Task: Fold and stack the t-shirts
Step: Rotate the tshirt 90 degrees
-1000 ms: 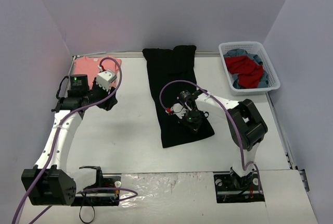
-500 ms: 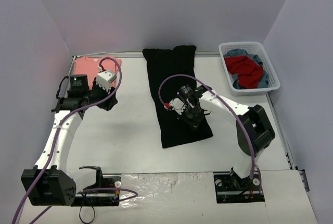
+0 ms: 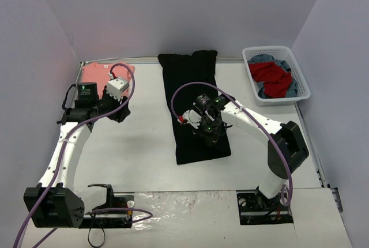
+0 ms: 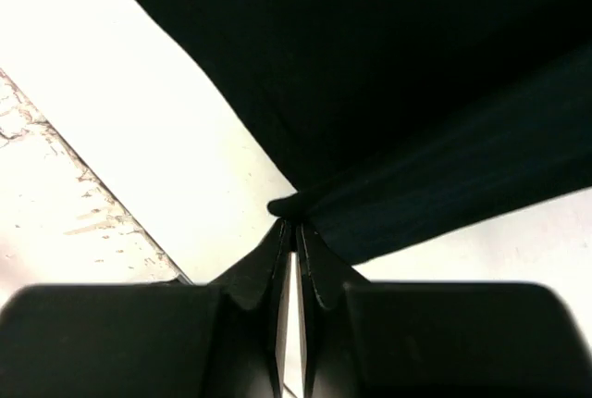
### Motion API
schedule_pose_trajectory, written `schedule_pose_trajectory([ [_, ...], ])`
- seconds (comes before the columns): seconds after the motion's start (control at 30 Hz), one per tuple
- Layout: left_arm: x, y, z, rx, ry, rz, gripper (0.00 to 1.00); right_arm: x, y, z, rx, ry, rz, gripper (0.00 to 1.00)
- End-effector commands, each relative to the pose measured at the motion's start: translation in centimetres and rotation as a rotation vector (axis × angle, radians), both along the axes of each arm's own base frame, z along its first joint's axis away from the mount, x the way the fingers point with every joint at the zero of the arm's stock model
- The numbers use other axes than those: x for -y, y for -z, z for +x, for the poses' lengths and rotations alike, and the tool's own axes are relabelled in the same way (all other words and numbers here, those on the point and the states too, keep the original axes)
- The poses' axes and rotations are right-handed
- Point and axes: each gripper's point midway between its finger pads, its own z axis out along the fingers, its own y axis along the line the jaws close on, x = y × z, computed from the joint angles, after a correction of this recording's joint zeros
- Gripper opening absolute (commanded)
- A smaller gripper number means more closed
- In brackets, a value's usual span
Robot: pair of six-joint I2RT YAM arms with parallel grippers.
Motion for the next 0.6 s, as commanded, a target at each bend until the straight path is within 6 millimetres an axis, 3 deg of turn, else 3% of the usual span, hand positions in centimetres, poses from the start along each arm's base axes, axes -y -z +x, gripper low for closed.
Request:
schedule_pose_trajectory([
  [0.0,0.1,-2.1,0.1,0.065,0.004,-0.020,0.52,0.3,0.8,-2.4,-0.107,-0.043,-0.021,0.03],
  [0.03,0.1,-2.0,0.2,0.065,0.003,-0.019,0.52,0.2,0.8,-2.5,-0.112,-0.047,-0.014,0.21],
  [0.27,0.3,-1.9,0.0,0.065,0.014,-0.025,0.52,0.1,-0.9,-1.2,-0.034,-0.031,0.013,0.31],
  [0.37,0.7,-1.8,-0.5,0.061,0.048,-0.028,0.54,0.8,-2.4,1.7,0.079,0.043,0.046,0.35],
  [0.4,0.4,-1.8,-0.5,0.076,0.058,-0.005,0.56,1.9,-2.8,3.0,0.124,0.090,0.032,0.37],
  [0.47,-0.5,-2.0,-0.6,0.093,0.039,0.014,0.58,3.2,-3.7,4.6,0.208,0.160,0.038,0.36],
  [0.5,-0.4,-2.1,-0.8,0.096,0.049,0.013,0.57,4.2,-4.9,6.6,0.294,0.221,0.060,0.34],
  [0.53,-0.1,-2.1,-1.0,0.101,0.062,0.006,0.57,4.9,-5.0,7.0,0.317,0.241,0.073,0.32],
  [0.57,0.3,-2.1,-1.2,0.097,0.080,-0.007,0.58,4.9,-5.6,8.4,0.377,0.262,0.113,0.19],
])
